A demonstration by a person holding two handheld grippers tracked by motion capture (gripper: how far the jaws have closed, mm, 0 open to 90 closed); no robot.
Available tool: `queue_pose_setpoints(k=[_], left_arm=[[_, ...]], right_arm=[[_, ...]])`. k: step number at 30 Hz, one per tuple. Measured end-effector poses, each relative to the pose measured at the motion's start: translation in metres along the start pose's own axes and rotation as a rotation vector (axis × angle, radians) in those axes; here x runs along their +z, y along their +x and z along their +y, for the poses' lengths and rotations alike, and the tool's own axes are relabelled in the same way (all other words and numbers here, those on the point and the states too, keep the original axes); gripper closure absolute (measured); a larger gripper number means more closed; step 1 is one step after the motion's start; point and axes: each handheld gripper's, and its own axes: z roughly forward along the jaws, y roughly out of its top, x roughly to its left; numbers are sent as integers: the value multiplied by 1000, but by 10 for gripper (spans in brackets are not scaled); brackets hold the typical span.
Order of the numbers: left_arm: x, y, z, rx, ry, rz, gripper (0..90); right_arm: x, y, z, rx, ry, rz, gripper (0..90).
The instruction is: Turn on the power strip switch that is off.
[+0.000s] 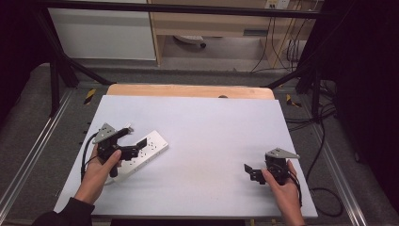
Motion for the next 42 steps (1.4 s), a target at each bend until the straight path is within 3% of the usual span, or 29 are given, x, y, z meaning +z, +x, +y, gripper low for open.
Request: queue_pose_setpoints(k=[7,15,28,42], left_arm=[[-8,-1,8,10,6,-8,69],[-37,5,7,26,44,0,76],[-85,26,-13,4,48,41,74],[-96,38,-51,-2,117,79,76]], right_arm=[[0,0,0,-1,1,0,35],[0,0,0,-1,1,-3,35],[0,0,0,4,-4,-7,35],[-1,-2,0,3,-9,-23,33]])
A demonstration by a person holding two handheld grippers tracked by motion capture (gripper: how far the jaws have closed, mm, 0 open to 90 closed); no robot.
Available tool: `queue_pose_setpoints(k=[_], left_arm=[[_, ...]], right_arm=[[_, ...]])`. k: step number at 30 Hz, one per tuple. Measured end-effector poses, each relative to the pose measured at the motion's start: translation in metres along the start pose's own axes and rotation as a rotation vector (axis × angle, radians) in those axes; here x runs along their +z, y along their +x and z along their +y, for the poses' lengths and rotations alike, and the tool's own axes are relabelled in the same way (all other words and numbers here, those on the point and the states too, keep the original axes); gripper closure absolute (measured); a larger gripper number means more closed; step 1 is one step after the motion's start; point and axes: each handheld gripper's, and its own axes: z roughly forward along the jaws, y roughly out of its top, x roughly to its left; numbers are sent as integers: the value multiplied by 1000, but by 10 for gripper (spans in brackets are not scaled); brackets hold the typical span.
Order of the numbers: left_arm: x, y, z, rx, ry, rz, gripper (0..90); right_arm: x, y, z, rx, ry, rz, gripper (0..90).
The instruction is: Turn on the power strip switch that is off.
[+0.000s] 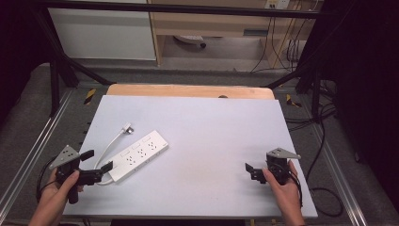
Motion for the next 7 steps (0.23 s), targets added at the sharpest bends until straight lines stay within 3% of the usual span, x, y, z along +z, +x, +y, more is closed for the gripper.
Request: queue_pose_setpoints(k=[3,7], left_arm=[[1,1,-11,-5,15,10,89],[4,-2,-17,28,56,24,92]], right_arm=[[1,-1,-1,-2,16,-22,31],[8,-3,-2,-6,48,-67,31]])
